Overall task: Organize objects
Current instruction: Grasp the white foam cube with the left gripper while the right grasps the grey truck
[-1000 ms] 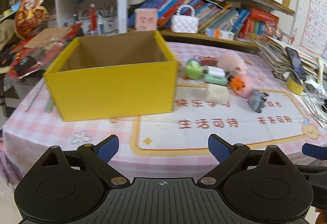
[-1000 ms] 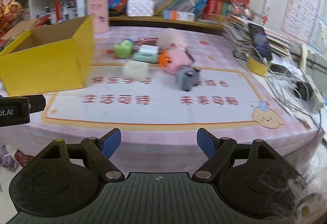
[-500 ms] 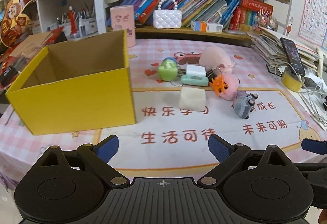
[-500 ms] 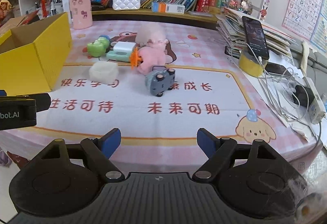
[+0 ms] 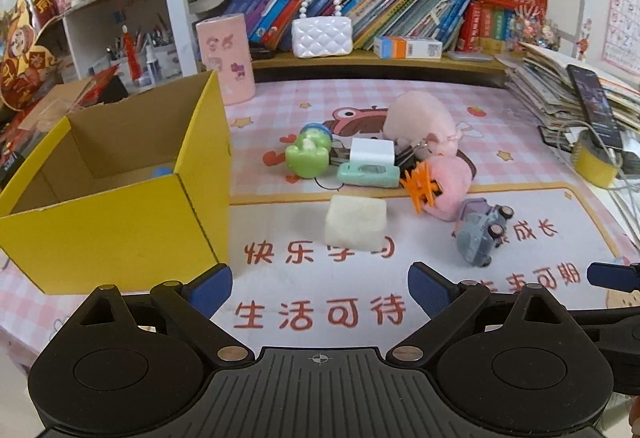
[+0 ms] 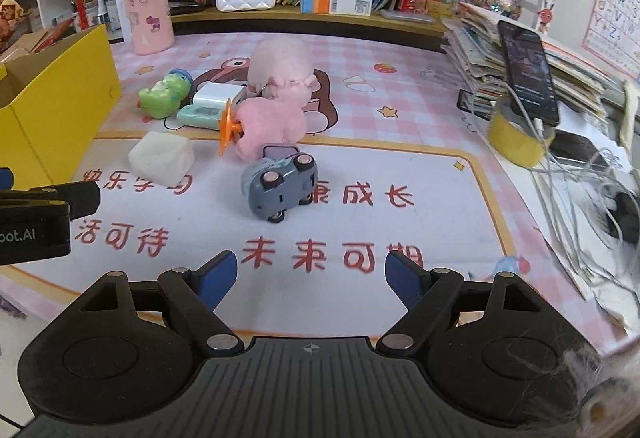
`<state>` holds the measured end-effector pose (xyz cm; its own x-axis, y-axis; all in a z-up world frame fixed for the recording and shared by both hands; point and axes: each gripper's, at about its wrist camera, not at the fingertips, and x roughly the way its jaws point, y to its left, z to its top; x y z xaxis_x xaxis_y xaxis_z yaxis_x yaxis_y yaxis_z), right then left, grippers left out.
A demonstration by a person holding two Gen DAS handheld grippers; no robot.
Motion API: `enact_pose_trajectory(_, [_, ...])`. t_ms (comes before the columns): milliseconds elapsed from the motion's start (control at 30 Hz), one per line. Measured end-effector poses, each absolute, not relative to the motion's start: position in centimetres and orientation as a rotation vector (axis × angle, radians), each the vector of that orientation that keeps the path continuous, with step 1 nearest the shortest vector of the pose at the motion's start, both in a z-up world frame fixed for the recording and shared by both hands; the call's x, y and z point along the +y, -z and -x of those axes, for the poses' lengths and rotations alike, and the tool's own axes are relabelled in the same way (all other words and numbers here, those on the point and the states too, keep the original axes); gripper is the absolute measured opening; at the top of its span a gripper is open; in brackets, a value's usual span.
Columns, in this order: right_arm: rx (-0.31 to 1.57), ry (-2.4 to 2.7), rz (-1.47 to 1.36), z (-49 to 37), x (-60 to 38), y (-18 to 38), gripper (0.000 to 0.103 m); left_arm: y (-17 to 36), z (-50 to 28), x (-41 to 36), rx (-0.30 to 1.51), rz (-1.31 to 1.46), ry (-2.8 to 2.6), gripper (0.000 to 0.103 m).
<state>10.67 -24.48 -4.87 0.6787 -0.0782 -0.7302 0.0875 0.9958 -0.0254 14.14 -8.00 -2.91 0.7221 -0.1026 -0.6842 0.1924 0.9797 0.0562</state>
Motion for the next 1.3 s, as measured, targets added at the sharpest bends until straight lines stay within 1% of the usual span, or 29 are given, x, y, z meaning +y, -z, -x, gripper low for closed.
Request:
enact_pose_trajectory(133, [0.814, 0.047, -0.006, -12.2, -25.4, 5.2, 0.078, 2.9, -15.0, -8.5, 0.756, -0.126, 0.122, 0.096])
enact_pose_trajectory(700, [0.800, -0.165, 0.114, -18.6, -25.5, 7.6, 0.077, 3.3, -16.3, -9.9, 0.800, -0.142, 0.005, 0.096])
enact_pose_trajectory(800, [0.803, -0.187, 0.140, -19.5, -25.5, 7.9, 0.072, 3.4, -16.6, -10.2, 0.809, -0.141, 0.012, 0.096])
enact_pose_trajectory(867, [0.809, -0.200, 0.127, -19.9, -25.7, 7.9, 0.066, 3.4, -16.9, -10.4, 0.816, -0.127, 0.037, 0.096])
enact_pose_trajectory(900, [0.811, -0.212, 0.111, -20.0, -25.8, 7.8, 0.061, 3.5, -17.1, -10.5, 0.816, -0.119, 0.047, 0.096])
enact_pose_trajectory(1100, [0.785, -0.151, 0.013, -19.8, -27.9, 6.3, 0.061, 4.0, -19.2, -11.8, 0.819, -0.105, 0.111, 0.095])
enact_pose_trajectory(1233, [0.776, -0.132, -0.026, -19.2, -29.1, 5.1, 0.061, 5.3, -21.6, -12.8, 0.820, -0.127, 0.133, 0.089])
enact_pose_trajectory(1300, [0.774, -0.127, -0.038, -18.9, -29.5, 4.6, 0.061, 6.1, -22.6, -13.2, 0.834, -0.152, 0.136, 0.087])
